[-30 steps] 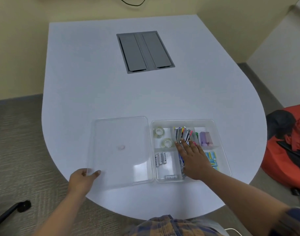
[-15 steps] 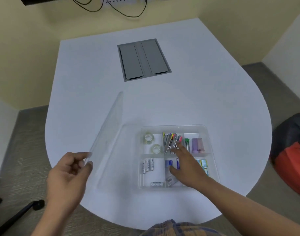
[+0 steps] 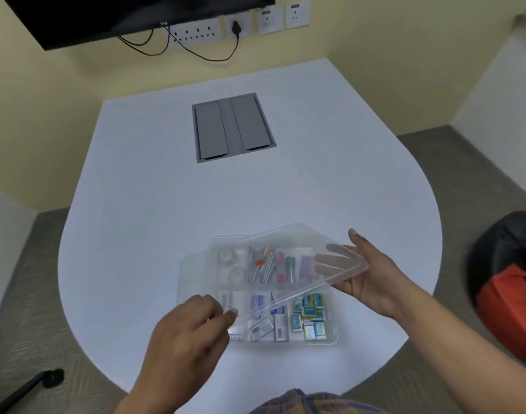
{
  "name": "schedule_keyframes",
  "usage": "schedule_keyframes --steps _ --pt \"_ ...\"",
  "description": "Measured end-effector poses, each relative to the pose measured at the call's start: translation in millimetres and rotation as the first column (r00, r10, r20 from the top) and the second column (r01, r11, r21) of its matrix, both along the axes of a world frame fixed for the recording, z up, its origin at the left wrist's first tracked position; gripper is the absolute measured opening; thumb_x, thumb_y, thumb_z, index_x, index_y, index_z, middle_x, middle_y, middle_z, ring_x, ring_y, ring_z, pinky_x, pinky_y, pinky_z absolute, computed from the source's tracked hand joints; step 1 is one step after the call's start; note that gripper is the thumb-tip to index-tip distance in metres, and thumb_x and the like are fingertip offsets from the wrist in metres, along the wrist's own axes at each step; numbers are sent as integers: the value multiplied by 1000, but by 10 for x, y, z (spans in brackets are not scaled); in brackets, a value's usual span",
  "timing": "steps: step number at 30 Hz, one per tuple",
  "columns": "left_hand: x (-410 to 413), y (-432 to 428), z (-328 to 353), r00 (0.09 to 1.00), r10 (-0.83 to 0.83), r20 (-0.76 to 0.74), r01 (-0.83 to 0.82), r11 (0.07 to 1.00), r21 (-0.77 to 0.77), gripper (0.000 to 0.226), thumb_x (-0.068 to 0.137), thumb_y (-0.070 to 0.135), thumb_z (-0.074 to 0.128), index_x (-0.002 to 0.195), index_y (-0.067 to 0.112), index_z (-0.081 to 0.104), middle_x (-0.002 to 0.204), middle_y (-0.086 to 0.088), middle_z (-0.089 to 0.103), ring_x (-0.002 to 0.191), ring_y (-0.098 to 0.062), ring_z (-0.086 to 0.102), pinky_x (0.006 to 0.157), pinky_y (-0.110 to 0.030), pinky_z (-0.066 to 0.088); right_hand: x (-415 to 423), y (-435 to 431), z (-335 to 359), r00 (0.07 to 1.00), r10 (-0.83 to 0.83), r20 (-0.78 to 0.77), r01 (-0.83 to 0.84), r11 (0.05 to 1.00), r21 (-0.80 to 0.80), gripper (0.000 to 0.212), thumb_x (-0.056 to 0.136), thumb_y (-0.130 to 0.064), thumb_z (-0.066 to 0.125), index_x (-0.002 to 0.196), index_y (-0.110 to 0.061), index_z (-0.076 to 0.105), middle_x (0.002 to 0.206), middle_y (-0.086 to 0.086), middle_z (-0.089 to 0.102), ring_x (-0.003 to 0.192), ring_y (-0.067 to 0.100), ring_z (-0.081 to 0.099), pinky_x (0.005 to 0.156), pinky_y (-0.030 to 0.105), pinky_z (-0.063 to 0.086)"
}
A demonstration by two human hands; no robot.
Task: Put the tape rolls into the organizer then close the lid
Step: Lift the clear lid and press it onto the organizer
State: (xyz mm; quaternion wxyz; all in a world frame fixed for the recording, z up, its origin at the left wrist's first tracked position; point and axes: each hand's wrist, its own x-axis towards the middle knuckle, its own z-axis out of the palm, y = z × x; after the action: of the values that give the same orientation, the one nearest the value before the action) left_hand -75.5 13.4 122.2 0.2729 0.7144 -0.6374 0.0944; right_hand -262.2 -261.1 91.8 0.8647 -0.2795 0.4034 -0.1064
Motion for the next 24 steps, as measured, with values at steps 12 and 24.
schedule_keyframes --steps 12,24 --pt "182 239 -410 640 534 -553 -326 840 434 76 69 72 65 135 42 42 139 26 41 127 5 40 98 -25 36 -305 349 -378 997 -44 -55 41 997 -62 32 93 6 50 122 -5 56 112 19 71 87 34 72 57 30 61" --pt "682 296 -835 245 676 -695 -253 737 627 34 90 22 65 123 12 63 82 5 65 84 -10 64 79 -23 46 -187 746 -614 861 -62 -505 -245 819 -519 38 93 -8 60 128 -22 60 92 4 57 76 19 59 65 29 48"
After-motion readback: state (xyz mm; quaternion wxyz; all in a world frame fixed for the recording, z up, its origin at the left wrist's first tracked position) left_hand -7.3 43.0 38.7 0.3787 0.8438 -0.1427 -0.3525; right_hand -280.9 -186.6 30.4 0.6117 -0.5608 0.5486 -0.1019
